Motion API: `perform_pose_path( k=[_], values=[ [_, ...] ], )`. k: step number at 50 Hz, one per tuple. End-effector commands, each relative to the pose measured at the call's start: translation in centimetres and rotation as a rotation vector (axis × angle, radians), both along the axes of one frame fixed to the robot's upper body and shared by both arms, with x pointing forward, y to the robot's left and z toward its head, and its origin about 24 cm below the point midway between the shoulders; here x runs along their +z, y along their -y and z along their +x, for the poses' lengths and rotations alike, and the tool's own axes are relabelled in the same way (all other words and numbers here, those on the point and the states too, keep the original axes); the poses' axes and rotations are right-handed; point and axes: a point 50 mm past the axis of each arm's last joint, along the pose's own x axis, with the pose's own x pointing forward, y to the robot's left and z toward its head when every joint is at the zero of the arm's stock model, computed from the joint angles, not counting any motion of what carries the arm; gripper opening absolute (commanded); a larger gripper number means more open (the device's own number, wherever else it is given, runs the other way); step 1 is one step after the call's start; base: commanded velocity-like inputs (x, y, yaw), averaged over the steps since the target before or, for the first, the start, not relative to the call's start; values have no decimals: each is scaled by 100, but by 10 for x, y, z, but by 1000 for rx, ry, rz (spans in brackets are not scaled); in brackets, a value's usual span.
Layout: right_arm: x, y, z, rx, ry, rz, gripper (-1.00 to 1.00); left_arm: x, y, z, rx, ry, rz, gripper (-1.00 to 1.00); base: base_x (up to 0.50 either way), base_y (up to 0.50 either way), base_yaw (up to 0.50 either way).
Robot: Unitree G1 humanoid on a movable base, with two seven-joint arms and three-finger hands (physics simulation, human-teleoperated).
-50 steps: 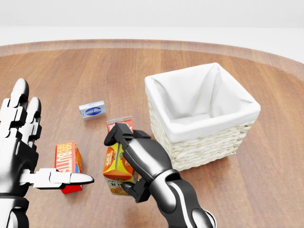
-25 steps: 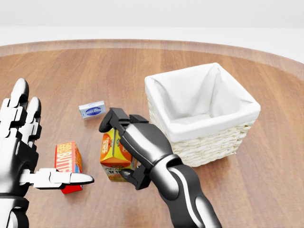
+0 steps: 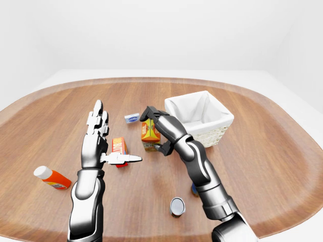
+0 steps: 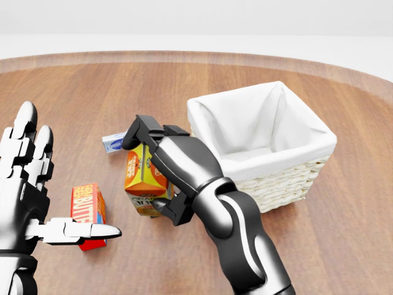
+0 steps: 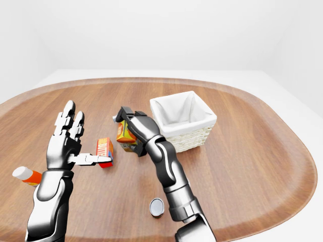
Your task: Pick up the orange juice, and put it in the basket.
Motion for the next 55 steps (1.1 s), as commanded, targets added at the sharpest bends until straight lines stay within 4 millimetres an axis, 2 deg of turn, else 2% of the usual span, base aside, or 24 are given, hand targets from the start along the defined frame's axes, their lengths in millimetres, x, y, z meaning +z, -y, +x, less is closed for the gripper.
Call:
perform_pose_path(
  k=[1,15,28,33,34,40,55],
  values=[
    [18,0,3,-22,85,-14,-100,0,0,0,0,0,1,100,0,0,0],
    [45,0,9,-26,129,-8,-100,2,0,-2,2,10,-2,100,0,0,0],
    [58,-1,13,-22,151,2,-100,1,0,-1,2,4,-3,100,0,0,0],
    [64,-2,15,-21,159,-1,-100,-6,-2,4,4,-26,-8,100,0,0,0],
    [71,-2,17,-21,167,2,-100,-7,-2,5,4,-31,-9,100,0,0,0],
    [81,-3,20,-19,183,5,-100,-7,-2,5,4,-31,-9,100,0,0,0],
    [94,-1,22,-23,201,10,-100,-2,0,1,3,-11,-6,100,0,0,0]
  ],
)
